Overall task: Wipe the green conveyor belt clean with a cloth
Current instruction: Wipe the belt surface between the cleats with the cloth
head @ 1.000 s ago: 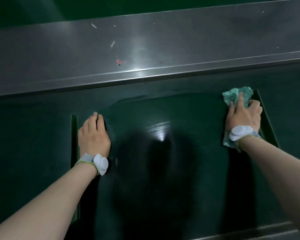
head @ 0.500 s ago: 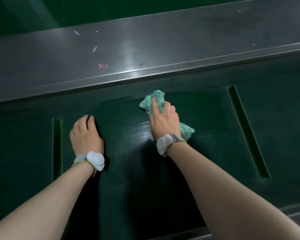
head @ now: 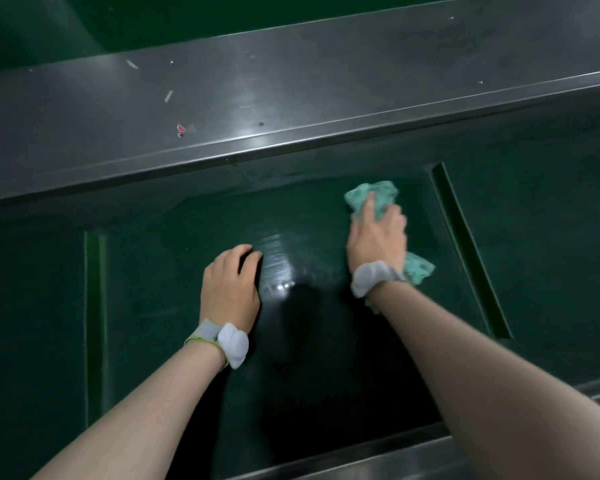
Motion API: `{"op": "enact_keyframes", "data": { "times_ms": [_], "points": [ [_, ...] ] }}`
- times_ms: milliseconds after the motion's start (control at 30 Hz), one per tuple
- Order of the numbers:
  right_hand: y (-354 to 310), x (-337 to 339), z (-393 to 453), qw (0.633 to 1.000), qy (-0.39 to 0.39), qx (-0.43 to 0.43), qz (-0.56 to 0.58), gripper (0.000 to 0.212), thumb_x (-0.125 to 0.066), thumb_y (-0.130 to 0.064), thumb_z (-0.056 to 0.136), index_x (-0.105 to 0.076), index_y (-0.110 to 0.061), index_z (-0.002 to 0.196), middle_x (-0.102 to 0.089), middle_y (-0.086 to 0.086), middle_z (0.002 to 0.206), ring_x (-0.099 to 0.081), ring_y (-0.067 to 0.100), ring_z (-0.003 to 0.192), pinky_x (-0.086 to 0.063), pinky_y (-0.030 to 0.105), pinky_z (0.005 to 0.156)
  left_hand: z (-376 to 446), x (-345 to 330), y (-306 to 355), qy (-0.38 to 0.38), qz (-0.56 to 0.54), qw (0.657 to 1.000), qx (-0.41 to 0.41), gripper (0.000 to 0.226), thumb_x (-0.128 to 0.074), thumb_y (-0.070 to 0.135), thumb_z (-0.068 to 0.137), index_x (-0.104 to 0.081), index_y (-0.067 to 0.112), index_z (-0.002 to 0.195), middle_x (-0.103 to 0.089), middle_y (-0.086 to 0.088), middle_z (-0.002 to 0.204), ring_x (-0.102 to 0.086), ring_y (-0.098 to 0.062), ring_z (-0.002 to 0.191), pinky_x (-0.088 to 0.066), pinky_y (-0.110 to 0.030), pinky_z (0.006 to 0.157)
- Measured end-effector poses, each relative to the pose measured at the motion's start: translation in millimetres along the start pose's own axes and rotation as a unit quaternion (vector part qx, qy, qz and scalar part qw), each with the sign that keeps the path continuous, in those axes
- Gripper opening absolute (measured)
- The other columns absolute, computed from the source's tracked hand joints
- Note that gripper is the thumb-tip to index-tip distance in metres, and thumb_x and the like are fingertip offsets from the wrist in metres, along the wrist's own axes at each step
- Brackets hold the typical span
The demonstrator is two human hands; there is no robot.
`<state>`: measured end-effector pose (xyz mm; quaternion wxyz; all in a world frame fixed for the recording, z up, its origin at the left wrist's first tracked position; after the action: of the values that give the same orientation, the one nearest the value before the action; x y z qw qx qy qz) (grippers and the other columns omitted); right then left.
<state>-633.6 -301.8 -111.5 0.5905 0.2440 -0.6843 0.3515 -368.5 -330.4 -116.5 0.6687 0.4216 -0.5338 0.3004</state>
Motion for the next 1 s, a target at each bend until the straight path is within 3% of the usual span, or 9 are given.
{"op": "enact_keyframes", "data": {
  "times_ms": [100,167,267,333,400,533,667,833,1000],
  "points": [
    [-70,-15,-62,0.994,-0.015,0.108,0.018,0.058,-0.062,-0.030,0.094,-0.049,-0.014,0.147,-0.055,0.020,0.113,-0.052,0.035,0.085,-0.047,0.040,0.062,-20,-2,-6,-0.010,0.003,1.000,0.006,0.053,-0.065,-0.008,0.077,-0.064,0.005,0.129,-0.059,-0.016,0.135,-0.056,-0.039,0.118,-0.046,-0.050,0.090],
    [-110,-22,-108,0.981,-0.035,0.191,0.017,0.057,-0.057,-0.021,0.094,-0.048,-0.012,0.149,-0.057,0.016,0.111,-0.051,0.031,0.081,-0.043,0.038,0.060,-31,0,-6,-0.022,-0.003,0.999,0.039,0.050,-0.068,-0.004,0.079,-0.063,0.004,0.128,-0.059,-0.015,0.135,-0.056,-0.039,0.120,-0.047,-0.050,0.092],
    [-124,-22,-132,0.967,-0.051,0.250,0.020,0.056,-0.052,-0.017,0.094,-0.048,-0.011,0.149,-0.057,0.015,0.108,-0.050,0.028,0.078,-0.041,0.038,0.059,-43,5,-7,-0.022,-0.024,0.995,0.089,0.044,-0.068,0.001,0.083,-0.062,0.005,0.125,-0.059,-0.012,0.134,-0.056,-0.037,0.118,-0.047,-0.049,0.093],
    [-108,-19,-119,0.964,-0.039,0.262,0.001,0.059,-0.045,-0.014,0.090,-0.048,-0.011,0.149,-0.057,0.017,0.108,-0.050,0.031,0.078,-0.040,0.037,0.058,-51,10,-4,-0.020,-0.022,0.997,0.077,0.049,-0.064,-0.002,0.081,-0.061,0.007,0.129,-0.058,-0.011,0.135,-0.054,-0.036,0.119,-0.046,-0.049,0.094],
    [-76,-14,-91,0.970,-0.036,0.240,-0.033,0.063,-0.041,-0.016,0.090,-0.043,-0.012,0.152,-0.055,0.018,0.111,-0.052,0.034,0.084,-0.043,0.039,0.061,-58,15,-4,-0.013,-0.012,0.998,0.056,0.051,-0.061,-0.004,0.080,-0.061,0.008,0.130,-0.058,-0.010,0.135,-0.054,-0.036,0.119,-0.045,-0.049,0.095],
    [37,7,-29,0.986,-0.005,0.123,-0.109,0.062,-0.058,-0.022,0.097,-0.038,-0.016,0.155,-0.052,0.024,0.120,-0.053,0.041,0.095,-0.049,0.042,0.070,-70,27,-22,0.007,-0.006,0.995,0.101,0.042,-0.058,-0.001,0.088,-0.062,0.009,0.129,-0.058,-0.009,0.135,-0.054,-0.035,0.121,-0.044,-0.049,0.098],
    [103,23,-14,0.996,-0.010,0.035,-0.086,0.058,-0.036,-0.042,0.107,-0.027,-0.018,0.159,-0.042,0.026,0.132,-0.046,0.042,0.110,-0.047,0.048,0.085,-86,31,-48,0.011,0.005,0.989,0.146,0.035,-0.056,0.005,0.094,-0.061,0.008,0.129,-0.057,-0.011,0.135,-0.054,-0.037,0.121,-0.043,-0.051,0.098],
    [27,-2,-67,0.996,0.014,0.091,-0.019,0.056,-0.051,-0.029,0.103,-0.039,-0.009,0.154,-0.048,0.029,0.124,-0.049,0.043,0.100,-0.047,0.045,0.086,-105,23,-58,-0.018,0.044,0.992,0.117,0.041,-0.059,0.004,0.094,-0.057,0.003,0.135,-0.053,-0.018,0.143,-0.052,-0.042,0.125,-0.046,-0.055,0.096],
    [-88,-24,-162,0.968,-0.100,0.218,0.076,0.058,-0.053,-0.021,0.100,-0.036,-0.011,0.155,-0.047,0.023,0.126,-0.049,0.040,0.103,-0.052,0.046,0.084,-103,21,-48,-0.039,0.034,0.990,0.130,0.047,-0.061,0.003,0.089,-0.057,0.003,0.136,-0.052,-0.020,0.145,-0.052,-0.045,0.127,-0.046,-0.054,0.096]
  ]
}}
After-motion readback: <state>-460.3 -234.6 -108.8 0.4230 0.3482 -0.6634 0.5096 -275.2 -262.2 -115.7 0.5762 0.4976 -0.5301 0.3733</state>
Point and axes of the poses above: each hand's wrist, its own z-axis towards the middle knuckle, its own x-axis out of the back of the hand, y = z × x, the point moved 4 cm from there along z, towards the middle knuckle
